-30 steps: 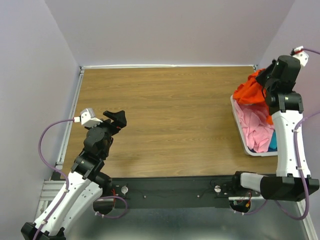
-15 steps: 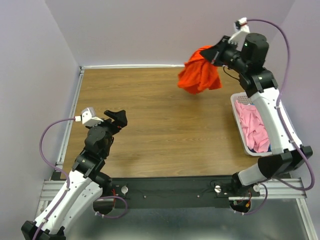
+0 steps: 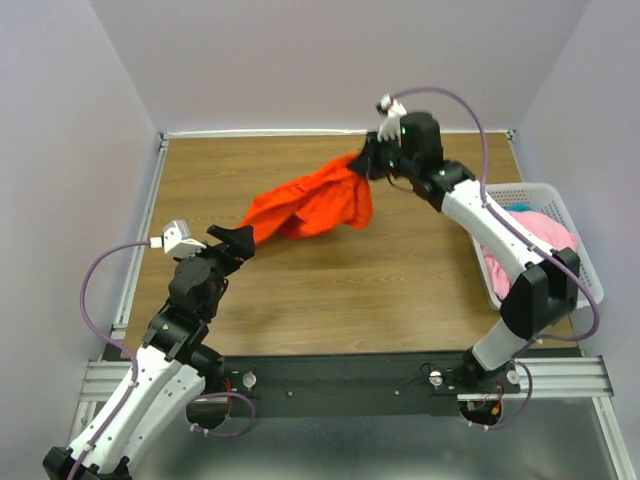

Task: Fold and stack the t-shirts
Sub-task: Move the tshirt to the center of the board, then flatten the tshirt out

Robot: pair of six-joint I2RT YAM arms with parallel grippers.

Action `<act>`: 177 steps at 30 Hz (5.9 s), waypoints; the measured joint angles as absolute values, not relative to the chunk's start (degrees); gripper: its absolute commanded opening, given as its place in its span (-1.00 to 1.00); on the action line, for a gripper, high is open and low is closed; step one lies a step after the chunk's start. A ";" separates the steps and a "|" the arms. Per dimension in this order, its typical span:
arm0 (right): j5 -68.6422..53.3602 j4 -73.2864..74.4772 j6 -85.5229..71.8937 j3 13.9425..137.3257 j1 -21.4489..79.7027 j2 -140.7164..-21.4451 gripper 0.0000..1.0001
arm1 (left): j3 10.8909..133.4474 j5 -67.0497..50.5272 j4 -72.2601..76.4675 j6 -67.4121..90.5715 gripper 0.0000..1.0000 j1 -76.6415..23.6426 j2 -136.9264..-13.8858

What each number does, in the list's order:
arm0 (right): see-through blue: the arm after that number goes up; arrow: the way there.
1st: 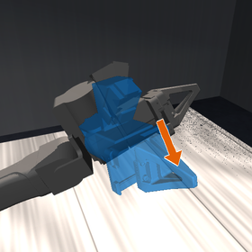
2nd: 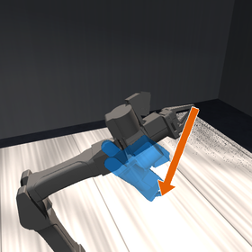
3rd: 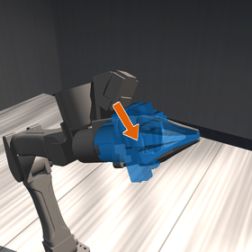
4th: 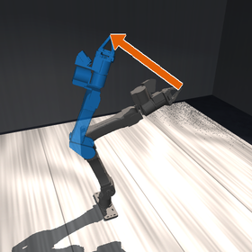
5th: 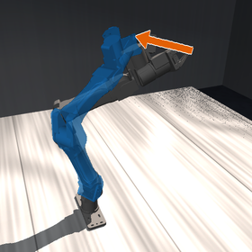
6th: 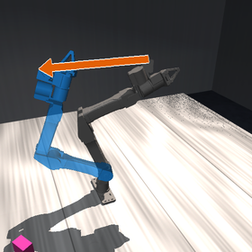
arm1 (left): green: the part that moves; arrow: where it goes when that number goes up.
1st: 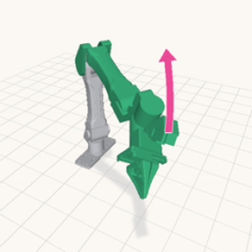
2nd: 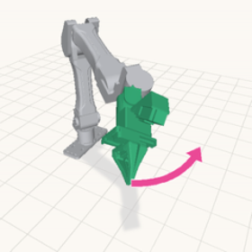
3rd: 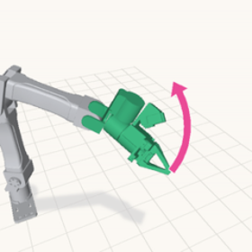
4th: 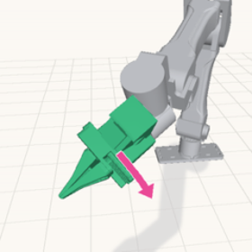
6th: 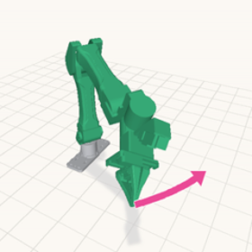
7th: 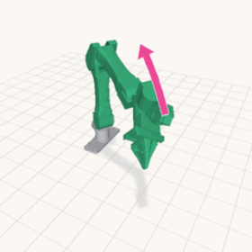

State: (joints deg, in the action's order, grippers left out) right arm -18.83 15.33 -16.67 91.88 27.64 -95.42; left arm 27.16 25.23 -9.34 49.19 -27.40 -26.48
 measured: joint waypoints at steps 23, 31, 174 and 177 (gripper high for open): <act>15.66 15.44 -28.77 48.18 25.45 -76.27 1.00 | 24.67 19.27 -0.78 48.84 0.87 -27.31 -52.69; 12.64 15.99 -34.63 41.50 25.50 -74.37 1.00 | 36.40 16.51 4.29 44.42 0.59 -26.55 -72.77; 20.86 25.80 -11.31 107.96 35.83 -88.25 -0.92 | 58.50 28.38 10.09 29.56 -1.00 -19.51 -58.85; 18.72 24.64 -11.66 107.63 29.82 -98.78 -0.29 | 58.35 26.81 10.07 30.92 0.93 -13.47 -72.18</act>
State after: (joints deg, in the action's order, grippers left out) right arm 18.72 24.64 -11.66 107.63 29.82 -98.78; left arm 58.35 26.81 10.07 30.92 -13.47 -72.18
